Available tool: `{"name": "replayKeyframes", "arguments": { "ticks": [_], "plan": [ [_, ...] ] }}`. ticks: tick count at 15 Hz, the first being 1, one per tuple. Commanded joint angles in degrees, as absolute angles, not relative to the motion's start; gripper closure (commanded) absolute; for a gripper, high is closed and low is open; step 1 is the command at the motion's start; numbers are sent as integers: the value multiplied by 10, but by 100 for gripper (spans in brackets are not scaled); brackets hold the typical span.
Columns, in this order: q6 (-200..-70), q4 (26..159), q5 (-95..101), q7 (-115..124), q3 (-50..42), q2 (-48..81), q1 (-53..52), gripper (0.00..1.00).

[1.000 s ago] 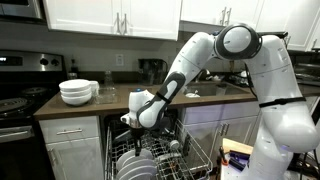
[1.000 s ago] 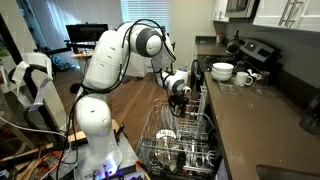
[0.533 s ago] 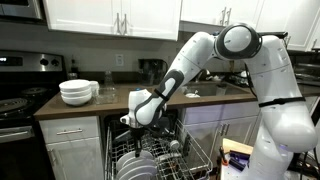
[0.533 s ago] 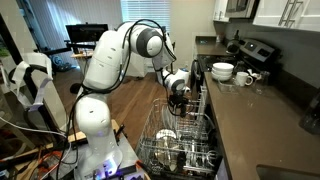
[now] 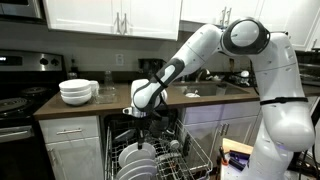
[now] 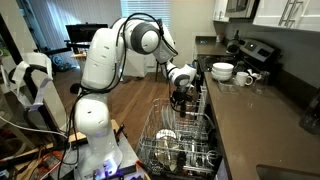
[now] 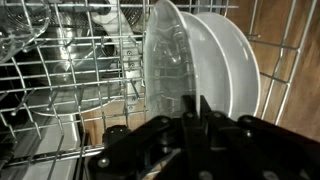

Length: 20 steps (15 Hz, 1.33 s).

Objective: Pick up the white plate from the dishwasher and put it on the countertop.

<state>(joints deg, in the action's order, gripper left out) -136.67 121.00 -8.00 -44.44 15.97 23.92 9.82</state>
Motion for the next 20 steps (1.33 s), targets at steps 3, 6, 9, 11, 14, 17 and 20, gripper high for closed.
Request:
{"name": "replayKeyframes", "arguments": {
  "ticks": [3, 6, 9, 11, 14, 17, 20],
  "plan": [
    [-1281, 1228, -114, -461, 136, 135, 79, 94],
    [-1253, 1233, -95, -445, 119, 83, 53, 94],
    [-1242, 1244, -71, -431, 102, 33, 22, 94],
    [-1252, 1258, -50, -420, 93, 1, 2, 94],
    [-1289, 1286, 40, -359, 84, -38, -24, 94],
    [-1318, 1309, 149, -282, 81, -57, -35, 94],
    [-1353, 1326, 273, -183, 78, -58, -32, 94]
  ]
}}
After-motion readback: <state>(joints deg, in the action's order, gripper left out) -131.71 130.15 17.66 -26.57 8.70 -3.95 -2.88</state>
